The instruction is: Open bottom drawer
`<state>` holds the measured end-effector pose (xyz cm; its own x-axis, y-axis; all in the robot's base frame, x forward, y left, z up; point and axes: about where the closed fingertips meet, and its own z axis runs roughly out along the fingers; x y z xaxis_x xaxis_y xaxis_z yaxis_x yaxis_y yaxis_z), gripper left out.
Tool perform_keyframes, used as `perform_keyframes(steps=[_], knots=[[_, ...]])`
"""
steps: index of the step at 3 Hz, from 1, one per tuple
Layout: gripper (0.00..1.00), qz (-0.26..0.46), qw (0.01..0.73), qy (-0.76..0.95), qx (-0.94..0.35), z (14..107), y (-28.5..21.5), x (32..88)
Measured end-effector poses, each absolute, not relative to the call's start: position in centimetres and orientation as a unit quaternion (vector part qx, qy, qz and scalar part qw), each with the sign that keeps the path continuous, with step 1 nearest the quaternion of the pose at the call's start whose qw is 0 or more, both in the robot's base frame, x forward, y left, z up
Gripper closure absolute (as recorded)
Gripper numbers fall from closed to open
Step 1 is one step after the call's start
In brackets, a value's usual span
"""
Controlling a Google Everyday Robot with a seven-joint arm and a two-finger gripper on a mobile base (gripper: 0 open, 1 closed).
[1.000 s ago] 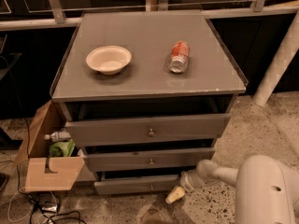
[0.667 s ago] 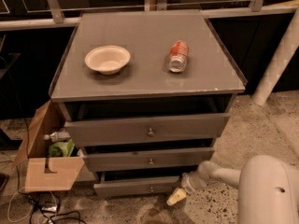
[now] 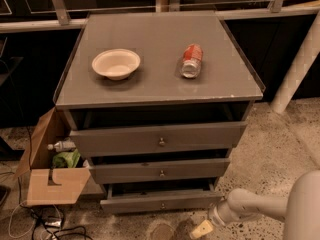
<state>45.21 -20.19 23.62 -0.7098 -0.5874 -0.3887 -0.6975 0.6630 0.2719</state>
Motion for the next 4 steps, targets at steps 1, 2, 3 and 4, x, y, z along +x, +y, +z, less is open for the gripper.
perform_keyframes(steps=[1,2,3,4], knots=[[0.00,0.212,0.101,0.912,-0.337,24.6,-21.2,39.3],[0.00,0.221,0.099,0.908,-0.343,24.2,-20.3,38.7],[0.00,0.225,0.128,0.898,-0.355,24.2,-18.9,42.5],[0.00,0.233,0.153,0.886,-0.371,24.2,-17.0,46.7]])
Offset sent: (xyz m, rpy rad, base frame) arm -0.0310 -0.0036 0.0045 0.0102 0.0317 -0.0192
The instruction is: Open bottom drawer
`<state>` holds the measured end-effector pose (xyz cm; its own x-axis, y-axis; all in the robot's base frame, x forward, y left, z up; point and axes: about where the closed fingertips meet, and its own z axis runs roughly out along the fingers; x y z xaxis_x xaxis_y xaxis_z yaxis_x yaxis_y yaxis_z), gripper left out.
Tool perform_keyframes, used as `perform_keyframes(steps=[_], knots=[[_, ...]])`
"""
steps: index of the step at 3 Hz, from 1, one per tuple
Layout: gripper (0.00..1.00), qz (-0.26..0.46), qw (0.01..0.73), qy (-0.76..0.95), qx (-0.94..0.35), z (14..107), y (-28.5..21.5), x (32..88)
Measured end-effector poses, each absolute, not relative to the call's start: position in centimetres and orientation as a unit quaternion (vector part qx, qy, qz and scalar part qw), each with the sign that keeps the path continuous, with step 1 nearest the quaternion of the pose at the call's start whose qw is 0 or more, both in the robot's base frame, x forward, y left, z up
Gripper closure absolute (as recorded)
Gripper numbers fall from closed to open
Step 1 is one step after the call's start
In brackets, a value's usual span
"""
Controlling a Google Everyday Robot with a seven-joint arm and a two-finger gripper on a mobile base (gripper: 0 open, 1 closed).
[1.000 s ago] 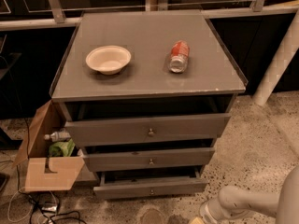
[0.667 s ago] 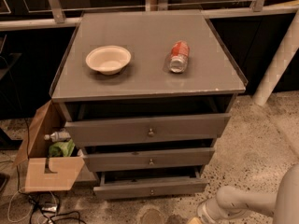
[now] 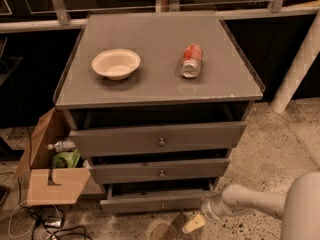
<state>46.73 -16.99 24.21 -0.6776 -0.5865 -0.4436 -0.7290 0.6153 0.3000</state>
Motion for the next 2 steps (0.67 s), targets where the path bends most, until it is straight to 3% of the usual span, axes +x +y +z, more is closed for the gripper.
perform_keyframes(steps=[2], knots=[[0.00,0.229,0.180,0.870,-0.397,24.0,-15.5,51.9]])
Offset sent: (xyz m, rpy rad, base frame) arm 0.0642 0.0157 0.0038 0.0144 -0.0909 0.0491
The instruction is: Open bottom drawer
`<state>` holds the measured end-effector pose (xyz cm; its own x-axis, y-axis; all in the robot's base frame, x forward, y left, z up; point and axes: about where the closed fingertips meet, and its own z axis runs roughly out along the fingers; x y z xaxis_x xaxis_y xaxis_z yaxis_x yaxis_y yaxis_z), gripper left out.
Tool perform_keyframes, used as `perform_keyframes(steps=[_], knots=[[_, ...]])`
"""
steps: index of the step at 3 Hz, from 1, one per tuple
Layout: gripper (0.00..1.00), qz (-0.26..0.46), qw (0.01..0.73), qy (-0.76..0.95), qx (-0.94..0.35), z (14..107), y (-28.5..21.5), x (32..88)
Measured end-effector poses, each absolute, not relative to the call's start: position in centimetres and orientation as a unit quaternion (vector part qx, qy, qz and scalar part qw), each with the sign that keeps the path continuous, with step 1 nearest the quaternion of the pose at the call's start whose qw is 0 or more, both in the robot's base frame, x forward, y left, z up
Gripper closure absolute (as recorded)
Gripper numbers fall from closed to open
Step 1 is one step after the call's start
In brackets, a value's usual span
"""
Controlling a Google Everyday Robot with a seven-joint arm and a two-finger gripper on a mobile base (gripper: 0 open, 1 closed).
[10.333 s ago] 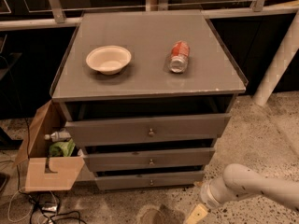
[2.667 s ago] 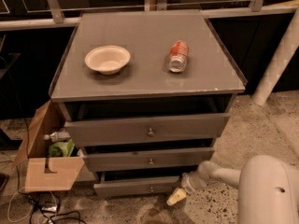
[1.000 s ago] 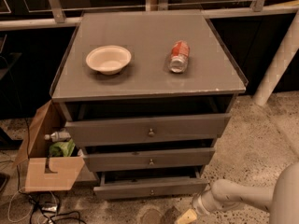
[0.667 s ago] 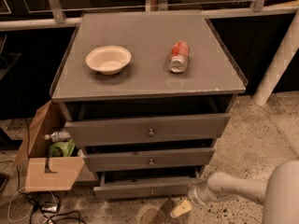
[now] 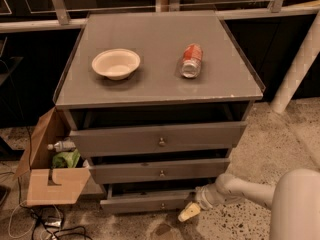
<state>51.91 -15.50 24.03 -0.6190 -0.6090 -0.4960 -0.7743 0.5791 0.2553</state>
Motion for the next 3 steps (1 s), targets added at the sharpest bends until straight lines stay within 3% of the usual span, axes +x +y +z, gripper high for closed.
perform_keyframes(steps=[3], knots=[[0.00,0.220,0.170,0.875,-0.396,21.2,-16.3,53.7]])
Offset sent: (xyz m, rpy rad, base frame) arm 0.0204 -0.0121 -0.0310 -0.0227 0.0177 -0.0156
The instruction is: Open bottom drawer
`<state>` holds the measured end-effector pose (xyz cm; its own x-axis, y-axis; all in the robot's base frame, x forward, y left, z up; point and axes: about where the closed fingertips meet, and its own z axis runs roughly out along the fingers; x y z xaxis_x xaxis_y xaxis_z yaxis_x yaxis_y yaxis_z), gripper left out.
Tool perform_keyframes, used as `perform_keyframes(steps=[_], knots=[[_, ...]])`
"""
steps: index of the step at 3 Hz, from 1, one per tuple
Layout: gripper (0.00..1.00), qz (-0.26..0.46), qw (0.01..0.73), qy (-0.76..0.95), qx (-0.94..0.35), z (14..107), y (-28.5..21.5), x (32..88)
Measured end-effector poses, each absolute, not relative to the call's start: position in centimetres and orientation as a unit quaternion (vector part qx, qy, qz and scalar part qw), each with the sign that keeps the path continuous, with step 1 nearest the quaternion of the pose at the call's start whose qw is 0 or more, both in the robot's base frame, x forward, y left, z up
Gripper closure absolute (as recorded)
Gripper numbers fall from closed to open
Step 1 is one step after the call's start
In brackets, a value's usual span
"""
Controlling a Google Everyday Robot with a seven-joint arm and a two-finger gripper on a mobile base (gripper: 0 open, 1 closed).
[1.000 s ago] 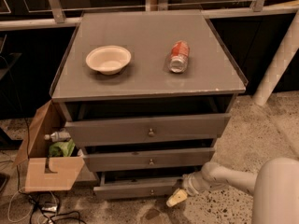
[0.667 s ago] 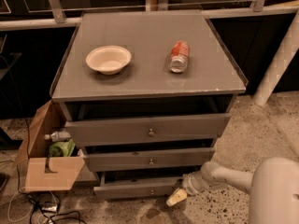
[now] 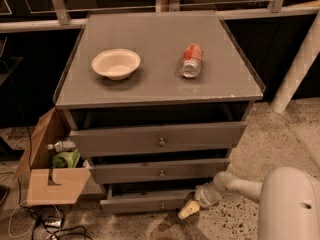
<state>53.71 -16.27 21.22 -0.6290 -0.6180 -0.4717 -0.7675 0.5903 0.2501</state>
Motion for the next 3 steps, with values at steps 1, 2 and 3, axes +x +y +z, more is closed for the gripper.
perform_keyframes(steps=[1,2,3], knots=[[0.00,0.215,0.158,0.877,-0.399,19.8,-16.3,54.0],[0.00,0.214,0.144,0.880,-0.400,18.6,-16.4,53.6],[0.00,0.216,0.135,0.883,-0.394,18.4,-16.8,52.5]])
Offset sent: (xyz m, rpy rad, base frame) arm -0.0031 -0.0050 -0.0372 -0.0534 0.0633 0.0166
